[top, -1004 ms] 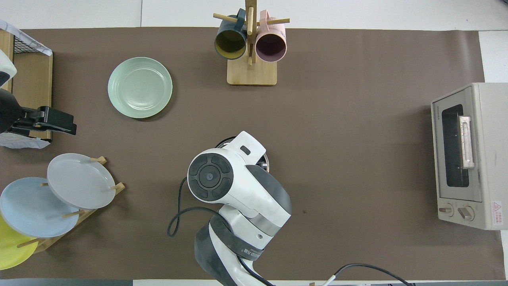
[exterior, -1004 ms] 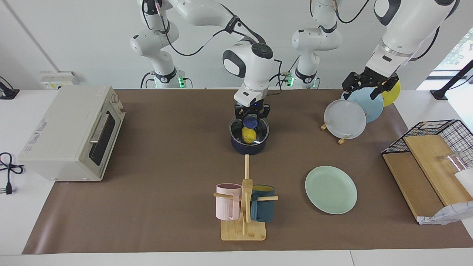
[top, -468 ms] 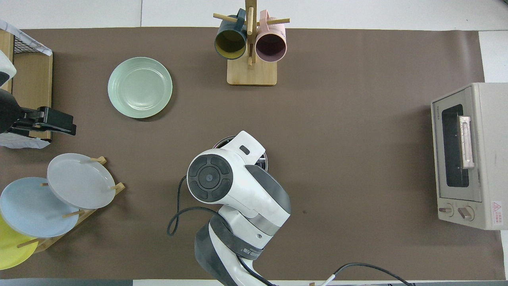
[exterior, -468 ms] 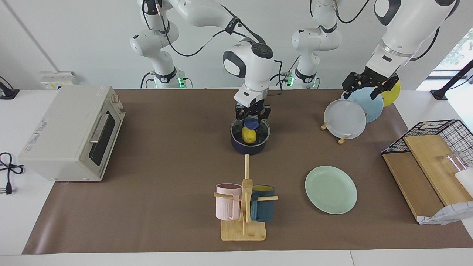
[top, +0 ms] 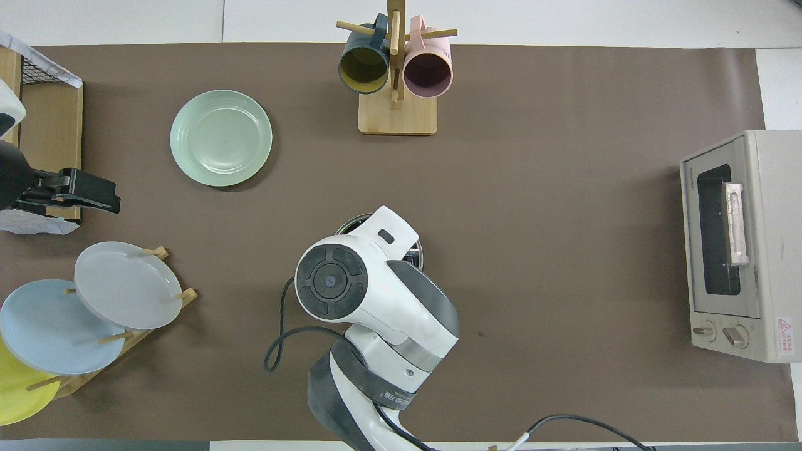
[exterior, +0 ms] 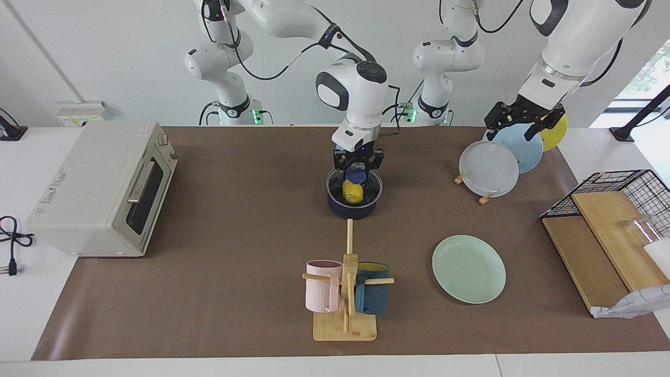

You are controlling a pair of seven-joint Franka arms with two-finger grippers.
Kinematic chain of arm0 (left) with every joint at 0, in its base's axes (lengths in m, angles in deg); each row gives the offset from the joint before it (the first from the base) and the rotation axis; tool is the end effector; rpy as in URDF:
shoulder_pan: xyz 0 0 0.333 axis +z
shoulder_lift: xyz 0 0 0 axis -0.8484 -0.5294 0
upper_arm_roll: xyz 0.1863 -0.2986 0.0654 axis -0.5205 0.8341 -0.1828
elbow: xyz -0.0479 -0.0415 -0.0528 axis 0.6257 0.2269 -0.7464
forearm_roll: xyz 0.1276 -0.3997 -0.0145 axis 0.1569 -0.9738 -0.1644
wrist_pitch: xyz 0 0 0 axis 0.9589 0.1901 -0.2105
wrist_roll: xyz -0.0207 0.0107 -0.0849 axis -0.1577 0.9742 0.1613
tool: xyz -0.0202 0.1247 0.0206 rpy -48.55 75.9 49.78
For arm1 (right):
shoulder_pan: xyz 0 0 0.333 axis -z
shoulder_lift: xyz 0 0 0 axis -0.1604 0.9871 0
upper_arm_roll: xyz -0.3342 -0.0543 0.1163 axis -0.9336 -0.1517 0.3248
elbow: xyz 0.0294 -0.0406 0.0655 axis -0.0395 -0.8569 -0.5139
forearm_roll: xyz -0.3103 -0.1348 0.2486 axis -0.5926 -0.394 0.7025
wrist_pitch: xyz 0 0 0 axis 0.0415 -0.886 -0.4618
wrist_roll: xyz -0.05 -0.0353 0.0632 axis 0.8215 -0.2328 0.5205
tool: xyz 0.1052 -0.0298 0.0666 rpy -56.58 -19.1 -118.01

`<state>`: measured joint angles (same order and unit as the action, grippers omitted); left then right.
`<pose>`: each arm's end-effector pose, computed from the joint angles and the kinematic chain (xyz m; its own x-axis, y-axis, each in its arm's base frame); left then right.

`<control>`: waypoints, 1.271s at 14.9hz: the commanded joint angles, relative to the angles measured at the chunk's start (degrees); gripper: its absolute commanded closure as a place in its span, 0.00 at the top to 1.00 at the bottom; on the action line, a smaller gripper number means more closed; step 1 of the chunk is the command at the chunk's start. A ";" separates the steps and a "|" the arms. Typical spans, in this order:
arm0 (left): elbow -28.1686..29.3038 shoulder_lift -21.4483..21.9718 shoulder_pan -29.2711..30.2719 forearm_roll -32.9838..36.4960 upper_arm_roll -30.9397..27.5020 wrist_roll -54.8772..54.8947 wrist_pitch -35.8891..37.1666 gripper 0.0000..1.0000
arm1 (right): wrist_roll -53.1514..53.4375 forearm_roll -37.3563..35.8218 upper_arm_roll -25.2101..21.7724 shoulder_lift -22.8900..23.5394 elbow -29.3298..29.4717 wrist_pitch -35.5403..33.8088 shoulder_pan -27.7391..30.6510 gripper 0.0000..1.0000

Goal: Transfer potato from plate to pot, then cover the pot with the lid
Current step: 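Lower the glass lid onto the pot with the right gripper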

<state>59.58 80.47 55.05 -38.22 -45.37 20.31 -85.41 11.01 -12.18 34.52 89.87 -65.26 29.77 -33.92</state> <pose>0.5622 -0.0727 0.6505 0.9954 -0.0772 -0.0573 -0.0762 -0.9969 0.0201 0.4961 0.4783 0.4074 0.9963 0.0348 0.0789 0.0310 -0.9983 0.0490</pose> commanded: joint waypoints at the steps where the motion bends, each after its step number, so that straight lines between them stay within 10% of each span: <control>1: 0.00 0.58 0.09 0.67 -0.07 -0.14 1.05 1.00 | 1.98 -1.85 -0.03 0.25 -0.80 2.77 -0.09 0.09; 4: 0.00 0.58 0.09 0.67 -0.07 -0.15 1.05 1.00 | 1.90 -1.85 -0.03 0.25 -0.88 2.86 0.08 0.44; 10: 0.00 0.58 0.09 0.67 -0.07 -0.15 1.05 1.00 | 1.54 -1.85 -0.03 0.42 -0.71 2.86 0.61 0.71; 12: 0.00 0.58 0.09 0.67 -0.07 -0.14 1.05 1.00 | 1.28 -1.85 -0.03 0.42 -0.71 2.86 0.70 1.00; 19: 0.00 0.58 0.09 0.67 -0.07 -0.15 1.05 1.00 | -0.81 -1.85 -0.11 -1.59 1.22 1.20 2.88 1.00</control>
<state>59.58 80.47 55.05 -38.22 -45.37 20.31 -85.40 11.00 -12.47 33.90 90.18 -64.74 31.49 -33.08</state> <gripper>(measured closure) 0.000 0.000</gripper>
